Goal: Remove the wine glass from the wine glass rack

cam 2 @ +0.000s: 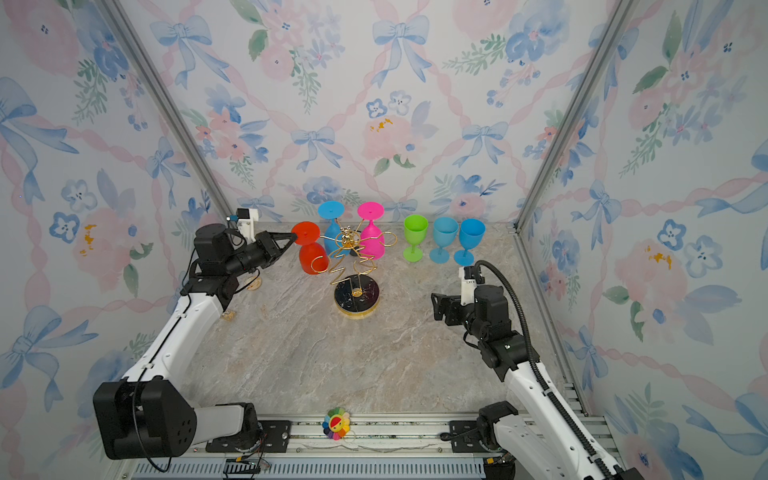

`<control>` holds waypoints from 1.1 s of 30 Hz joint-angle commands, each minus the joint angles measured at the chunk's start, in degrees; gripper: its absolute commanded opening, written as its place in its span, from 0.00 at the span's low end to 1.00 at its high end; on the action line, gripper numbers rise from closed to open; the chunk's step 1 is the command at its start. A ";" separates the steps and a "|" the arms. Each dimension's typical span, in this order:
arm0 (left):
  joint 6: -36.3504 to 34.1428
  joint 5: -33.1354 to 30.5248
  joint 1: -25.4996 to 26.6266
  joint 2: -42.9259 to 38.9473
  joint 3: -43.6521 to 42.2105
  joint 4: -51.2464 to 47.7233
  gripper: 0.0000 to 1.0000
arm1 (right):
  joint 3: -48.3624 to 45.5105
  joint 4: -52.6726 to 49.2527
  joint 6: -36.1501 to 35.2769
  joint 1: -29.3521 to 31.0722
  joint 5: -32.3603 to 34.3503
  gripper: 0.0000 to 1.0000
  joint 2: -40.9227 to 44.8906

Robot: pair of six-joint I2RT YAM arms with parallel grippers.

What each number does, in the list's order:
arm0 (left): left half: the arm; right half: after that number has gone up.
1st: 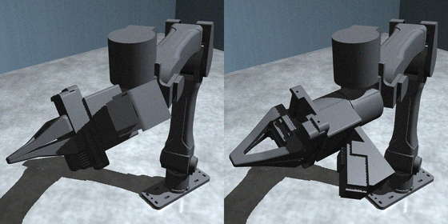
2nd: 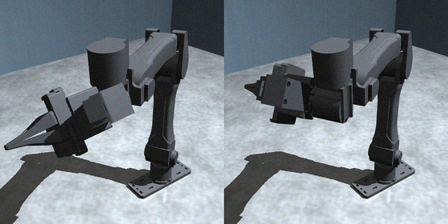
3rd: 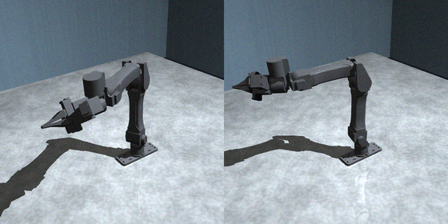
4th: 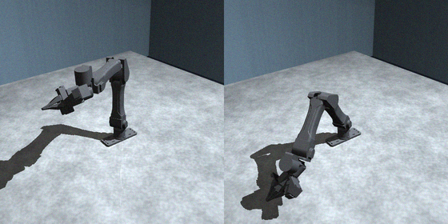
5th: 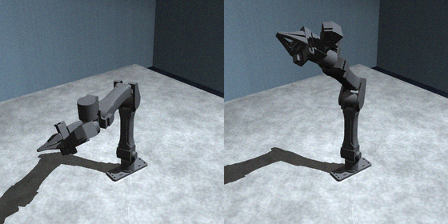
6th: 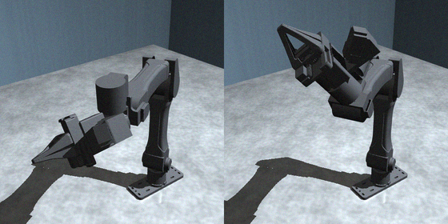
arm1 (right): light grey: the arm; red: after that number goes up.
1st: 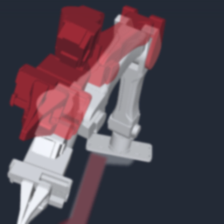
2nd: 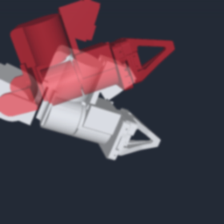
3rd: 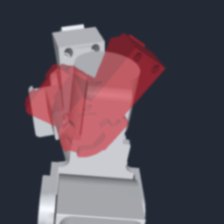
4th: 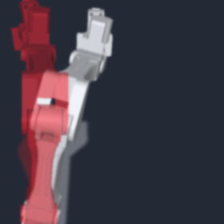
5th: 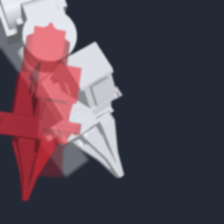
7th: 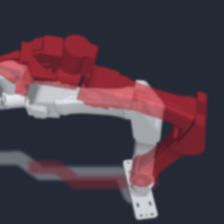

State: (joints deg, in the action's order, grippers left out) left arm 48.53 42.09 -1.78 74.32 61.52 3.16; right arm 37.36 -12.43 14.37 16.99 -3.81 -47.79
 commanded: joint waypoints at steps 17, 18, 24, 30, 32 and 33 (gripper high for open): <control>3.68 3.18 0.29 -4.43 -0.34 0.57 0.02 | -0.45 -0.63 0.70 0.58 1.16 0.94 0.90; 3.91 3.03 0.29 -4.62 -0.43 0.60 0.01 | -0.45 -0.61 0.71 0.58 1.08 0.94 0.86; 5.31 2.57 0.46 -5.15 -0.34 0.56 0.00 | -0.30 -0.83 0.83 0.58 1.17 0.94 0.95; 7.68 1.19 1.14 -5.50 -0.35 0.55 0.00 | -0.44 -0.74 0.83 0.58 1.18 0.94 0.92; 8.11 0.78 1.59 -5.64 -0.09 0.59 0.00 | -0.53 -0.62 0.83 0.58 1.25 0.94 0.84; 8.32 0.30 1.78 -5.75 0.01 0.61 0.00 | -0.54 -0.66 0.83 0.58 1.23 0.94 0.77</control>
State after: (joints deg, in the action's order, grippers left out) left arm 55.46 43.33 -0.58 70.11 61.52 3.09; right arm 37.36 -12.64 14.57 16.99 -3.53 -47.48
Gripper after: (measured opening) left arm 0.048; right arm 0.943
